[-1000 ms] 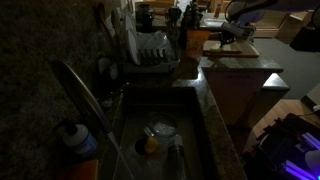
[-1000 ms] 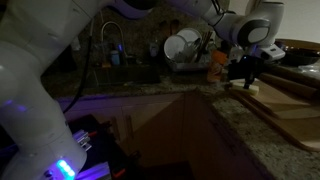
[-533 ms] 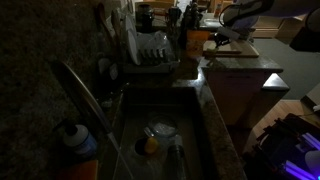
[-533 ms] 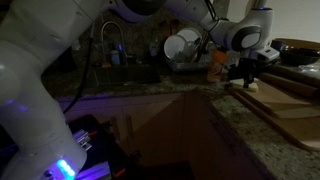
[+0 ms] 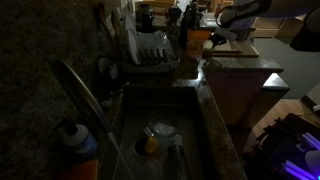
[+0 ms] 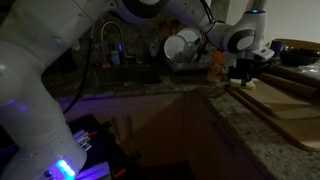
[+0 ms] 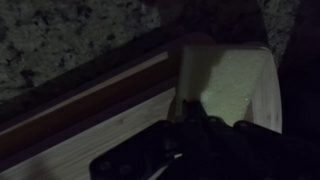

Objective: Place the yellow sponge on the chopping board and wipe the chopping board

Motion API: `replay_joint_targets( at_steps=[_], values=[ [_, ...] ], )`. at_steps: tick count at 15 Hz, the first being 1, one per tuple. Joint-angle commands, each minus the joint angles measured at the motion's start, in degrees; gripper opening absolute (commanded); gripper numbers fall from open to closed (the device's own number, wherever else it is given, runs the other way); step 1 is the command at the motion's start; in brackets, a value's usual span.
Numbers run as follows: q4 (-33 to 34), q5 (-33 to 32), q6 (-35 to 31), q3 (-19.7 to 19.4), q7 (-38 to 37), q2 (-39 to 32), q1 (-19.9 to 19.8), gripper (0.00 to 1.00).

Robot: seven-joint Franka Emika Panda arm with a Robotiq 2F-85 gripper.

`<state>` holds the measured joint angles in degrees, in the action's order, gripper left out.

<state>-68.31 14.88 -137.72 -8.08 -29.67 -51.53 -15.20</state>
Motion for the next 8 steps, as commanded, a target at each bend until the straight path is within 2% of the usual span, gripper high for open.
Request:
replay_joint_targets(
  at_steps=[1,4,8],
  values=[
    [-3.71,-1.46,-0.23,-3.18,-2.89,1.49,0.37,0.0],
    [-8.65,-3.12,-2.04,-9.03,-7.14,4.14,0.08,0.0],
    [-12.68,-2.76,-2.2,-16.61,-11.07,4.26,-1.43,0.0]
  ],
)
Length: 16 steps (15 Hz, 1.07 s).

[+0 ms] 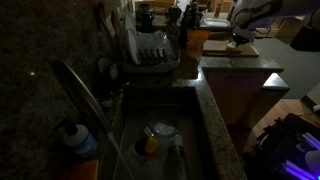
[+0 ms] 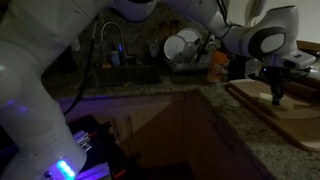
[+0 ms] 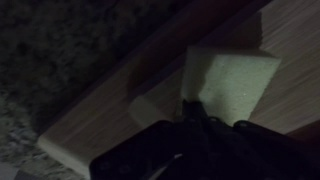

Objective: Place the yellow sponge on the chopping board and wipe the chopping board

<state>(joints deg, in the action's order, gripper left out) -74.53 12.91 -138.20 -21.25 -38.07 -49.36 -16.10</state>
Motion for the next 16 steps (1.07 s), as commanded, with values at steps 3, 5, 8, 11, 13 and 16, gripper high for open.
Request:
replay_joint_targets(
  at_steps=[3,5,8,11,13,16],
  values=[
    [-6.72,1.08,-1.0,-5.3,-3.33,1.35,-2.63,0.0],
    [-6.72,3.07,-1.8,-3.95,-1.93,1.94,-4.25,0.0],
    [-6.02,5.09,-4.77,-4.09,-2.34,3.03,-4.04,0.0],
    [-5.85,7.19,-7.19,-3.42,-1.79,5.26,-3.66,0.0],
    [-5.44,7.16,-5.87,-3.57,-2.14,5.7,-2.84,0.0],
    [-4.64,4.24,-5.15,-1.63,-3.56,4.99,-3.33,0.0]
  ],
)
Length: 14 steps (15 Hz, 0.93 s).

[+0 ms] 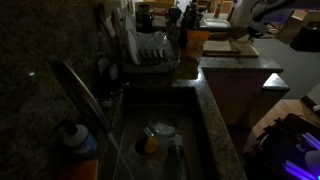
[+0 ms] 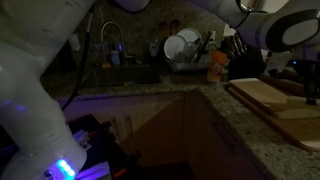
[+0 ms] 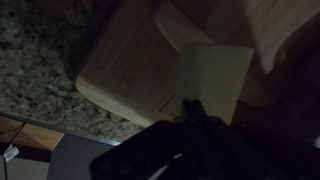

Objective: Place the yellow sponge on the chopping board and wipe the chopping board

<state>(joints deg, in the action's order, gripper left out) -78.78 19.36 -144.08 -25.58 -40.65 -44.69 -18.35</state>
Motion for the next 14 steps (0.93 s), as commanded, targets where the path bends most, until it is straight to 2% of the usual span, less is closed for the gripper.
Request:
replay_joint_targets(
  at_steps=[1,4,5,8,12,14],
  values=[
    [-0.19,-2.51,0.81,3.26,-0.92,-0.19,-0.97,0.0],
    [-0.29,-5.23,-0.06,4.19,-1.01,-2.05,0.36,0.0],
    [-1.1,-5.19,-0.6,3.14,-0.12,-2.38,2.08,0.0],
    [-0.29,-7.64,-0.15,5.47,-0.42,-3.57,2.26,0.0],
    [0.62,-8.2,0.59,7.27,-0.1,-4.18,3.59,0.0],
    [0.66,-7.58,1.13,9.69,1.75,-3.67,3.72,0.0]
  ],
)
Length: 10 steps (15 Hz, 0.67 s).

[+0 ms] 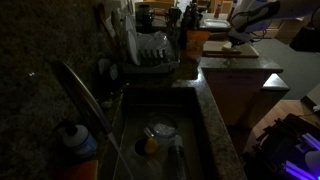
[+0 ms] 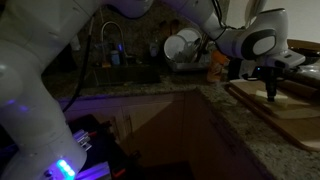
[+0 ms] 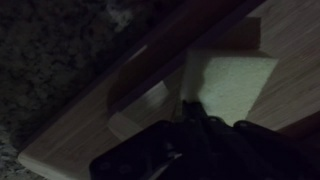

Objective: Place the yellow sponge on the chopping board and wipe the chopping board

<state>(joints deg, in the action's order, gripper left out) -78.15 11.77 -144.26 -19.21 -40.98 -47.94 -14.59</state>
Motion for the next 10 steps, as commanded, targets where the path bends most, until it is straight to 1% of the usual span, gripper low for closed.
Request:
replay_joint_targets(
  at_steps=[1,3,5,7,10],
  values=[
    [0.47,0.76,1.43,5.03,3.47,-0.29,-0.35,0.0],
    [1.04,2.45,1.25,8.62,6.83,0.03,-1.19,0.0],
    [1.32,3.55,0.73,10.95,10.06,0.04,-1.18,0.0],
    [2.39,4.74,1.15,12.5,12.64,-0.38,-1.25,0.0],
    [3.24,6.02,1.61,13.0,14.99,-0.52,-1.63,0.0]
  ],
)
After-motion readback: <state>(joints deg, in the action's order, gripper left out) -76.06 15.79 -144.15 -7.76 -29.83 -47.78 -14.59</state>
